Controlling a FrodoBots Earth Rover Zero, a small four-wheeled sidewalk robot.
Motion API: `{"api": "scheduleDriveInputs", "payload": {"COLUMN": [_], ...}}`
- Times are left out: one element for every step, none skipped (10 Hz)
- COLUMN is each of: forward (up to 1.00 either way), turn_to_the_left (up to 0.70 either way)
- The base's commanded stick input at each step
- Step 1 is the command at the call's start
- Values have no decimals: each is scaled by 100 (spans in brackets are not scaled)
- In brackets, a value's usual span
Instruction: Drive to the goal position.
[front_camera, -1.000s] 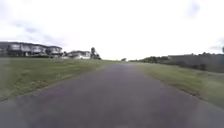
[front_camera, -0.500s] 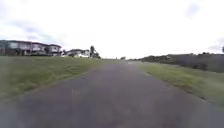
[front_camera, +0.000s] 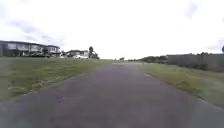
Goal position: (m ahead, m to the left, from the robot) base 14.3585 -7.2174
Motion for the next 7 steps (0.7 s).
{"api": "scheduleDriveInputs", "payload": {"forward": [70, 70, 70, 70, 70, 70, 70], "turn_to_the_left": [2, 2, 2, 2, 2, 2, 2]}}
